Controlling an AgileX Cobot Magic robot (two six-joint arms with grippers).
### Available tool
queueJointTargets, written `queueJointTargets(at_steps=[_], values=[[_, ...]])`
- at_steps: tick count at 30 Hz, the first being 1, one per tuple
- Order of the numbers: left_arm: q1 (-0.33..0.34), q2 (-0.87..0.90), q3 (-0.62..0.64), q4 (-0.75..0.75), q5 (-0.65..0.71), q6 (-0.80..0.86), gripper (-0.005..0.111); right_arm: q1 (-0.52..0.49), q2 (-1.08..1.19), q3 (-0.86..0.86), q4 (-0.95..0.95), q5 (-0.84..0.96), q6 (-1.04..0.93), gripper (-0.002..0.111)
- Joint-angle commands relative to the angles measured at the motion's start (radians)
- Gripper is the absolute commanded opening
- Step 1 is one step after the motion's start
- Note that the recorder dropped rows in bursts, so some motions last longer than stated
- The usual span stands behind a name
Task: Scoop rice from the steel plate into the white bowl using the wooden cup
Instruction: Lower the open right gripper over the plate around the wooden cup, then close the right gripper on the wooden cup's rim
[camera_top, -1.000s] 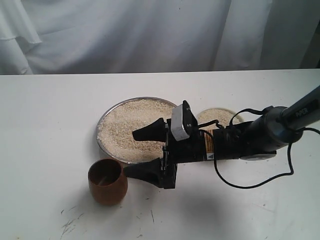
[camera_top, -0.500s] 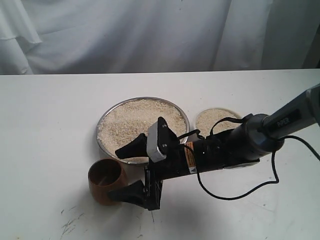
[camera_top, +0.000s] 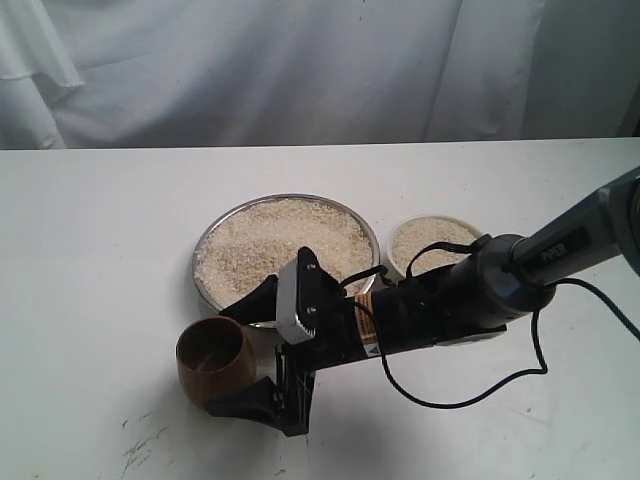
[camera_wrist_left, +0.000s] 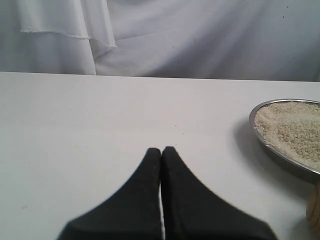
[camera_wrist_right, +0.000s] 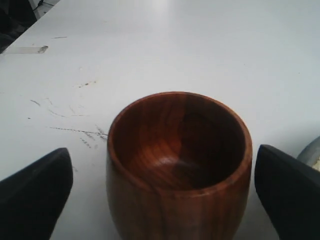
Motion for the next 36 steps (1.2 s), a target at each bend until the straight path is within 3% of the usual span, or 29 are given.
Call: queueJointTargets(at_steps=[1, 36], values=[[-0.002, -0.005, 0.005, -0.001, -0.006, -0.003, 0.0, 0.004, -0.001, -0.004, 0.009, 0.002, -0.011, 0.09], [-0.002, -0.005, 0.005, -0.001, -0.006, -0.003, 0.0, 0.039, 0.051, -0.061, 0.044, -0.002, -0.056, 0.086]])
